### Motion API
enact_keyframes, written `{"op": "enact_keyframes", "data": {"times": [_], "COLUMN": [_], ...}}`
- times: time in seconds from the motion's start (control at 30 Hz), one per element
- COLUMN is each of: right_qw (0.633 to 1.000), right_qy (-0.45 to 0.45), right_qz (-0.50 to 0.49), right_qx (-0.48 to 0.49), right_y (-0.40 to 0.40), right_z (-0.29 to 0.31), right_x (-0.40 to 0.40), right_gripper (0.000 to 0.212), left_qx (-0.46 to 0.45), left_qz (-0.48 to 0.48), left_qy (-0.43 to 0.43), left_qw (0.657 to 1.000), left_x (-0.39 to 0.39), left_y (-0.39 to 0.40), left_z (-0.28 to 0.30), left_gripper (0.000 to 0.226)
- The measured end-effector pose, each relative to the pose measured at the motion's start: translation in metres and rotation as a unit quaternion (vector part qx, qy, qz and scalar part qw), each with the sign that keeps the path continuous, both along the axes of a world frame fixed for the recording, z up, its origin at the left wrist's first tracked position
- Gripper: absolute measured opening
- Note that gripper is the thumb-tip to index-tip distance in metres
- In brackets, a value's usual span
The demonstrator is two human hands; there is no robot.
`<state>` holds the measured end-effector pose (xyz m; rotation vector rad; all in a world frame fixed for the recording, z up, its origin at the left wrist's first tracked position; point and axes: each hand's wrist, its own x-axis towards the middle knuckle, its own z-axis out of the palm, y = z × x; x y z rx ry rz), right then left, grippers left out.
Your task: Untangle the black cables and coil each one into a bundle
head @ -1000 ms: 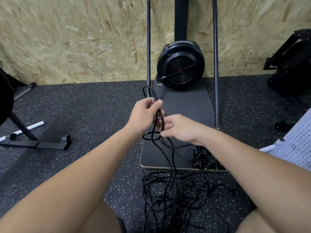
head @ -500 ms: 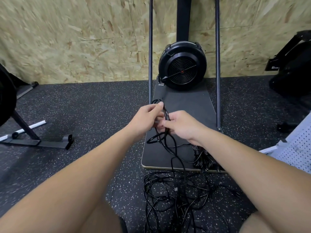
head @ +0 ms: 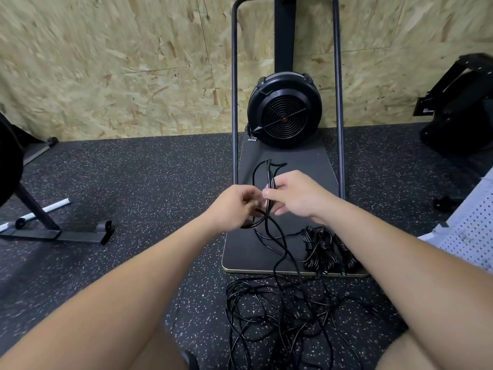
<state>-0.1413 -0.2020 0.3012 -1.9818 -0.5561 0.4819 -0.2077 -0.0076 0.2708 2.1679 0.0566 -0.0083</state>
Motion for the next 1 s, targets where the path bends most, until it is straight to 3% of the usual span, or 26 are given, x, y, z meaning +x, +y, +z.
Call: {"op": "enact_keyframes", "data": {"times": [0.1,0.2,0.3,0.43,0.53,0.63,0.7,0.83,0.93,1.0], "right_qw": [1.000,0.998,0.995,0.985,0.979,0.972,0.981,0.991,0.974,0.970], "right_qy": [-0.019,-0.031,-0.045,-0.052,-0.041,0.021,0.066,0.101,0.129,0.128], "right_qz": [0.003,-0.025,-0.061,-0.117,-0.136,-0.135,-0.098,0.083,0.174,0.198], "right_qx": [0.017,0.043,0.060,0.118,0.147,0.191,0.156,-0.012,-0.063,-0.060], "right_y": [-0.003,-0.007,-0.009,-0.012,-0.013,-0.012,-0.014,-0.014,-0.010,-0.004], "right_z": [0.008,0.010,0.009,0.010,0.007,0.010,0.013,0.004,-0.013,-0.022], "right_x": [0.000,0.007,0.014,0.024,0.028,0.027,0.024,0.012,0.004,0.001], "right_gripper": [0.021,0.024,0.029,0.027,0.025,0.040,0.045,0.022,0.051,0.050], "left_qx": [0.081,0.132,-0.004,-0.247,-0.236,-0.237,-0.282,-0.300,-0.310,-0.320], "left_qz": [-0.013,-0.052,-0.119,-0.138,-0.136,-0.124,-0.072,0.019,0.052,0.063], "left_qy": [0.010,0.036,0.062,0.162,0.125,0.064,0.029,-0.041,-0.059,-0.064], "left_qw": [0.997,0.989,0.991,0.945,0.954,0.962,0.956,0.953,0.948,0.943], "left_x": [0.000,-0.004,-0.008,-0.019,-0.020,-0.017,-0.013,0.002,0.009,0.011], "left_y": [0.008,0.009,-0.002,-0.023,-0.030,-0.036,-0.037,-0.028,-0.024,-0.024], "left_z": [-0.005,-0.004,0.002,0.003,0.001,0.004,0.010,0.024,0.025,0.025], "left_gripper": [0.035,0.061,0.077,0.054,0.031,0.023,0.022,0.024,0.023,0.022]}}
